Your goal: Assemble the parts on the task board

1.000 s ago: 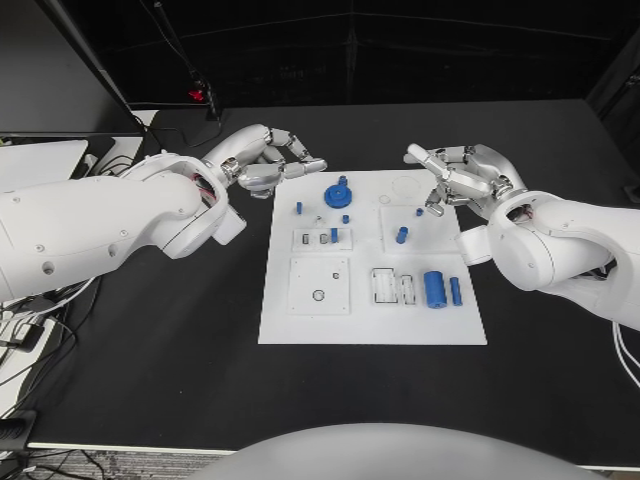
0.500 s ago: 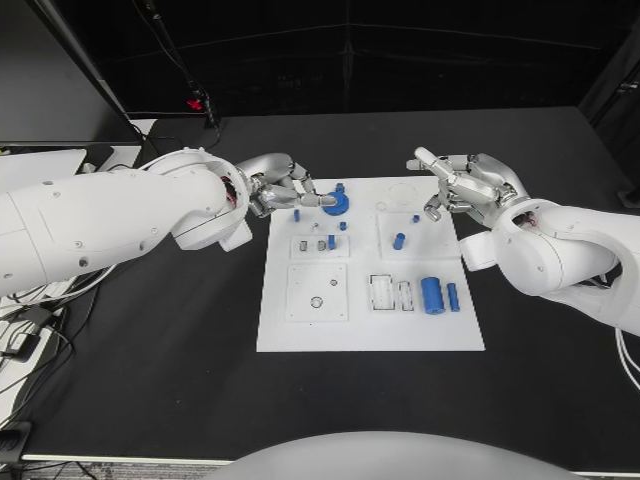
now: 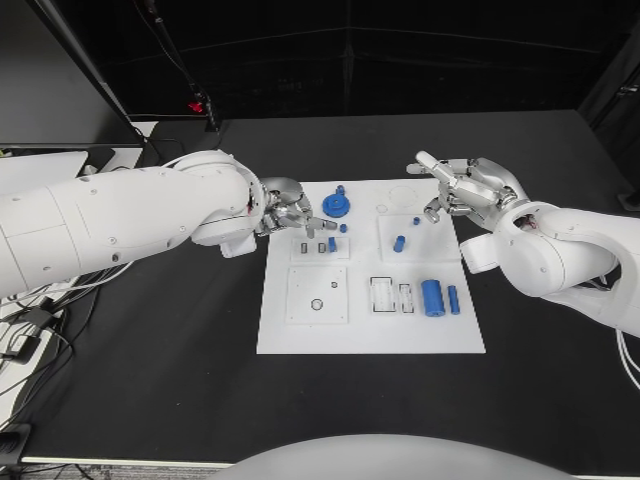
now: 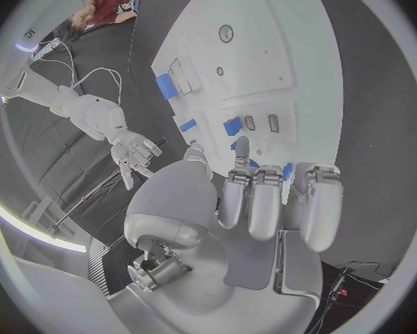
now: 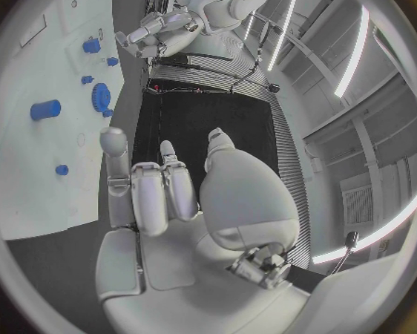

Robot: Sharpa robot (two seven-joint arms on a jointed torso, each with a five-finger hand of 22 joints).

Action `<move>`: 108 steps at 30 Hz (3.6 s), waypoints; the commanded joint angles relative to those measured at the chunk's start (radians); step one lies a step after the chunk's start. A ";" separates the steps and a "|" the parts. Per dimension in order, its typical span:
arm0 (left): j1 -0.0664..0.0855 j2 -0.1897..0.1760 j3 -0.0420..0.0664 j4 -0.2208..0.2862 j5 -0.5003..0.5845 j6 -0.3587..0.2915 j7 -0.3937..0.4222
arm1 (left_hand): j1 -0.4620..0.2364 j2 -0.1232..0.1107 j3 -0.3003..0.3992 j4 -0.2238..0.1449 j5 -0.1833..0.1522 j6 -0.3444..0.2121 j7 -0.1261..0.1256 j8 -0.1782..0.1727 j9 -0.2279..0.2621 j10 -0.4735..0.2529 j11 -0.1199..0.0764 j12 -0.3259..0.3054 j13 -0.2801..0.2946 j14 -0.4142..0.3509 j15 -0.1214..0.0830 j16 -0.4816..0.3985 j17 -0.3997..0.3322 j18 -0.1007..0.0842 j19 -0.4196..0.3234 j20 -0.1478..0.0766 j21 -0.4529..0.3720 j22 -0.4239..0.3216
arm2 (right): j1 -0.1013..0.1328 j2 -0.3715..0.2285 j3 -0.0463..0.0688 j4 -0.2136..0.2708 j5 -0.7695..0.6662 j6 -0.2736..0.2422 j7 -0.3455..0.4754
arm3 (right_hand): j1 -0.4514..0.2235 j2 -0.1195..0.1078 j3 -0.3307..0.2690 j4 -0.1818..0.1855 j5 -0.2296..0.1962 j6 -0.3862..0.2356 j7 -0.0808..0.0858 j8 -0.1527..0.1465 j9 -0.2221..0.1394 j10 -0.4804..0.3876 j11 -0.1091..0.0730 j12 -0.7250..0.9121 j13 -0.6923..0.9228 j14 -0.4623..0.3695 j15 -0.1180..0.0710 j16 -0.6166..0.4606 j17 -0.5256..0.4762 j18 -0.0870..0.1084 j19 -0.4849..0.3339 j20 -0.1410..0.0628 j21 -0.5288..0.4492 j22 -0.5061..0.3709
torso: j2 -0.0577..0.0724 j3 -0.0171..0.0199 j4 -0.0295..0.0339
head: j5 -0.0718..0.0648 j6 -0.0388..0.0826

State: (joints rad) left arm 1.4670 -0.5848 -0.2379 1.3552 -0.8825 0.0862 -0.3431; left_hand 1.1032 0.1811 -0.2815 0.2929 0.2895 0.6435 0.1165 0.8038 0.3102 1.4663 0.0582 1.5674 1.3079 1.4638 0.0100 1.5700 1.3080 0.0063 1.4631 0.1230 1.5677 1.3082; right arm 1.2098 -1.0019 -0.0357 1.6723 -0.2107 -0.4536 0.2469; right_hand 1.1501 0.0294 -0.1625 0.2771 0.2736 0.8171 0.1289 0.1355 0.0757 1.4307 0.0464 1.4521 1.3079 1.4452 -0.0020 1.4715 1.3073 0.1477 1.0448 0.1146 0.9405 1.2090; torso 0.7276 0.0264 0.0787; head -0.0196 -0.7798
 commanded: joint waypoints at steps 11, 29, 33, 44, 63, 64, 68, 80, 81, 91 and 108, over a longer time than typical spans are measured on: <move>0.000 0.078 0.001 -0.064 -0.011 0.112 -0.105 | -0.054 0.021 -0.031 0.000 -0.038 0.024 -0.005 -0.024 0.025 0.104 -0.010 0.003 0.263 0.107 -0.013 0.001 0.263 -0.006 0.108 -0.011 0.003 0.263 | -0.001 0.007 0.000 -0.009 0.006 0.027 -0.006 | 0.003 0.008 -0.009 0.000 0.003 0.003 0.001 0.003 0.000 -0.012 -0.001 -0.007 0.129 -0.010 0.000 -0.007 0.101 0.013 -0.015 -0.003 -0.019 -0.007 | 0.001 -0.0002 0.0000 | -0.003 -0.001; -0.010 0.166 0.001 -0.145 -0.011 0.137 -0.155 | -0.084 0.039 -0.052 0.000 -0.036 0.050 -0.009 -0.049 0.039 0.104 -0.013 0.003 0.263 0.107 -0.021 0.001 0.263 -0.006 0.108 -0.018 0.003 0.263 | -0.001 0.009 0.000 -0.010 0.006 0.025 -0.002 | 0.005 0.011 -0.010 0.001 0.004 -0.001 0.002 0.002 -0.001 -0.013 0.000 -0.009 0.127 -0.011 0.000 -0.008 0.099 0.014 -0.017 -0.003 -0.025 -0.009 | 0.000 -0.0007 0.0017 | -0.007 -0.005; -0.011 0.173 0.001 -0.152 -0.011 0.137 -0.158 | -0.087 0.040 -0.055 0.000 -0.038 0.052 -0.009 -0.051 0.040 0.104 -0.013 0.003 0.263 0.107 -0.021 0.001 0.263 -0.006 0.108 -0.018 0.003 0.263 | -0.001 0.008 0.000 -0.009 0.006 0.025 -0.002 | 0.005 0.011 -0.010 0.001 0.004 -0.001 0.002 0.002 -0.001 -0.013 0.000 -0.009 0.127 -0.011 0.000 -0.008 0.099 0.014 -0.017 -0.003 -0.025 -0.009 | 0.000 -0.0001 0.0020 | -0.008 -0.005; -0.015 0.202 0.001 -0.178 -0.011 0.147 -0.165 | -0.041 0.069 -0.038 -0.003 -0.012 0.067 -0.014 -0.072 0.058 0.104 -0.018 0.003 0.263 0.107 -0.026 0.001 0.263 -0.006 0.108 -0.023 0.003 0.263 | -0.002 0.008 0.000 -0.008 0.006 0.026 -0.005 | 0.005 0.012 -0.011 0.001 0.004 -0.003 0.002 0.002 -0.002 -0.013 0.000 -0.009 0.126 -0.011 0.000 -0.008 0.099 0.014 -0.018 -0.003 -0.027 -0.010 | 0.000 -0.0006 0.0005 | -0.008 -0.007; -0.018 0.219 0.001 -0.195 -0.011 0.154 -0.176 | 0.125 0.073 0.021 -0.005 0.099 0.084 -0.024 -0.122 0.098 0.104 -0.027 0.003 0.263 0.107 -0.036 0.001 0.263 -0.006 0.108 -0.032 0.003 0.263 | -0.002 0.010 0.000 -0.011 0.006 0.023 -0.016 | 0.006 0.014 -0.011 0.001 0.005 -0.003 0.002 0.002 -0.002 -0.013 0.000 -0.009 0.125 -0.012 0.000 -0.009 0.098 0.014 -0.020 -0.003 -0.031 -0.012 | 0.000 -0.0011 0.0014 | -0.013 -0.013; -0.018 0.219 0.001 -0.195 -0.011 0.155 -0.178 | 0.126 0.073 0.021 -0.005 0.099 0.085 -0.024 -0.123 0.098 0.104 -0.027 0.003 0.263 0.107 -0.036 0.001 0.263 -0.006 0.108 -0.032 0.003 0.263 | -0.002 0.010 0.000 -0.012 0.006 0.023 -0.016 | 0.006 0.014 -0.011 0.001 0.005 -0.003 0.002 0.002 -0.002 -0.013 0.000 -0.009 0.125 -0.012 0.000 -0.009 0.098 0.014 -0.020 -0.003 -0.031 -0.012 | 0.000 -0.0011 0.0014 | -0.013 -0.013; -0.018 0.222 0.001 -0.200 -0.011 0.165 -0.190 | 0.146 0.061 0.027 -0.009 0.103 0.089 -0.025 -0.130 0.103 0.104 -0.029 0.003 0.263 0.107 -0.037 0.001 0.263 -0.006 0.108 -0.033 0.003 0.263 | -0.002 0.010 0.000 -0.012 0.006 0.022 -0.018 | 0.007 0.015 -0.011 0.000 0.006 -0.003 0.003 0.002 -0.002 -0.013 0.000 -0.009 0.125 -0.012 0.000 -0.008 0.098 0.015 -0.021 -0.003 -0.033 -0.013 | 0.000 -0.0011 0.0017 | -0.014 -0.015; -0.019 0.228 0.001 -0.210 -0.011 0.184 -0.205 | 0.162 0.051 0.030 -0.009 0.101 0.093 -0.026 -0.135 0.108 0.104 -0.029 0.003 0.263 0.107 -0.038 0.001 0.263 -0.006 0.108 -0.034 0.003 0.263 | -0.002 0.010 0.000 -0.013 0.006 0.018 -0.027 | 0.007 0.015 -0.011 0.000 0.006 -0.003 0.003 0.002 -0.002 -0.013 0.000 -0.009 0.125 -0.012 0.000 -0.008 0.098 0.015 -0.021 -0.003 -0.033 -0.013 | 0.000 -0.0014 0.0022 | -0.017 -0.019; -0.019 0.229 0.001 -0.211 -0.011 0.184 -0.205 | 0.162 0.052 0.031 -0.008 0.101 0.094 -0.026 -0.136 0.108 0.104 -0.029 0.003 0.263 0.107 -0.038 0.001 0.263 -0.006 0.108 -0.034 0.003 0.263 | -0.002 0.010 0.000 -0.013 0.006 0.018 -0.027 | 0.007 0.015 -0.011 0.000 0.006 -0.003 0.003 0.002 -0.002 -0.013 0.000 -0.009 0.125 -0.012 0.000 -0.008 0.098 0.015 -0.021 -0.003 -0.033 -0.013 | 0.000 -0.0016 0.0022 | -0.017 -0.019; -0.020 0.236 0.001 -0.218 -0.011 0.184 -0.193 | 0.180 0.079 0.056 -0.002 0.111 0.101 -0.028 -0.150 0.115 0.104 -0.031 0.003 0.263 0.107 -0.040 0.001 0.263 -0.006 0.108 -0.036 0.003 0.263 | -0.002 0.011 0.000 -0.015 0.006 0.018 -0.036 | 0.008 0.018 -0.011 0.000 0.008 -0.003 0.002 0.003 -0.002 -0.014 0.000 -0.010 0.124 -0.012 0.000 -0.009 0.097 0.015 -0.021 -0.003 -0.035 -0.014 | 0.000 -0.0020 0.0013 | -0.019 -0.021; -0.022 0.244 0.001 -0.231 -0.011 0.199 -0.176 | 0.289 0.043 0.151 -0.028 0.264 0.110 -0.034 -0.183 0.140 0.104 -0.037 0.003 0.263 0.107 -0.048 0.001 0.263 -0.006 0.108 -0.043 0.003 0.263 | -0.002 0.012 0.000 -0.020 0.006 0.021 -0.049 | 0.012 0.022 -0.012 -0.002 0.013 -0.004 0.001 0.004 -0.002 -0.017 -0.001 -0.013 0.120 -0.015 0.000 -0.011 0.093 0.016 -0.025 -0.004 -0.044 -0.017 | -0.001 -0.0017 0.0020 | -0.023 -0.024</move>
State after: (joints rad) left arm 1.4454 -0.3418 -0.2371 1.1255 -0.8902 0.2641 -0.5265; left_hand 1.3126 0.1673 -0.1367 0.2670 0.5456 0.7474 0.0813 0.6256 0.4492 1.4665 0.0302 1.5700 1.3062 1.4620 -0.0241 1.5700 1.3074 0.0065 1.4638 0.0864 1.5676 1.3074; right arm 1.2062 -0.9907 -0.0365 1.6515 -0.2069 -0.4375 0.1988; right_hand 1.1628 0.0418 -0.1675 0.2768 0.2827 0.8170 0.1291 0.1354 0.0747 1.4236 0.0464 1.4434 1.3079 1.4381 -0.0018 1.4660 1.3075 0.1475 1.0273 0.1111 0.9030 1.1933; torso 0.7271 0.0248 0.0805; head -0.0417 -0.8022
